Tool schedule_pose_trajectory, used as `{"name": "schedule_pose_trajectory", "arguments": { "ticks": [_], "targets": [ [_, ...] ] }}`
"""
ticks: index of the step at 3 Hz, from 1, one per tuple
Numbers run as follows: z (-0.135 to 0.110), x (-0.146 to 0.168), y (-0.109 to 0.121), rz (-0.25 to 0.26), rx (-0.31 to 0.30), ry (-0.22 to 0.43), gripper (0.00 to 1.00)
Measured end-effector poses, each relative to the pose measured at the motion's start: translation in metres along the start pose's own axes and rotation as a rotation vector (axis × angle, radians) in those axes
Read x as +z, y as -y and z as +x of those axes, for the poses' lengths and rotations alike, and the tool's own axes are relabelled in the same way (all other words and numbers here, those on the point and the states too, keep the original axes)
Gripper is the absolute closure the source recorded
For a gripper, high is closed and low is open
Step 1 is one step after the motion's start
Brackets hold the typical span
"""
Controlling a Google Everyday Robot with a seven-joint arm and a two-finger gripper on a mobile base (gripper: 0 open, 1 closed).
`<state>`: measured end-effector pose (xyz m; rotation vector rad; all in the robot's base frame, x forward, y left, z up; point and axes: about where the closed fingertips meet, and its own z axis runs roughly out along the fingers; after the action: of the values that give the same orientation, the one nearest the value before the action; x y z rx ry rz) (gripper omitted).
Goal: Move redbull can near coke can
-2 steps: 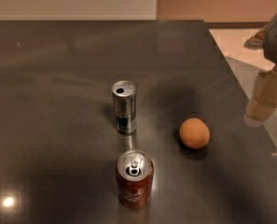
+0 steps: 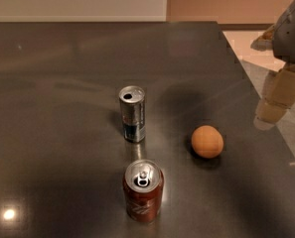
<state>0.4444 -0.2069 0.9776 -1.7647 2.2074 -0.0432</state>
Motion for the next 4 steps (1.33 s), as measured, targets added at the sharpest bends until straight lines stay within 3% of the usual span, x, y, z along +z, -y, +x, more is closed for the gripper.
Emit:
{"name": "schedule_pose_trajectory", "arguments": {
  "ticks": [1,2,4],
  "targets": [
    [-0.026,0.008,0.003,-0.047,-0.046,0.059,0.0],
    [-0.075,0.023,-0.01,-0.115,-0.13,0.162,0.0],
    [-0.15,0.051,-0.039,-0.19,-0.235,0.314,0.0]
  ]
}}
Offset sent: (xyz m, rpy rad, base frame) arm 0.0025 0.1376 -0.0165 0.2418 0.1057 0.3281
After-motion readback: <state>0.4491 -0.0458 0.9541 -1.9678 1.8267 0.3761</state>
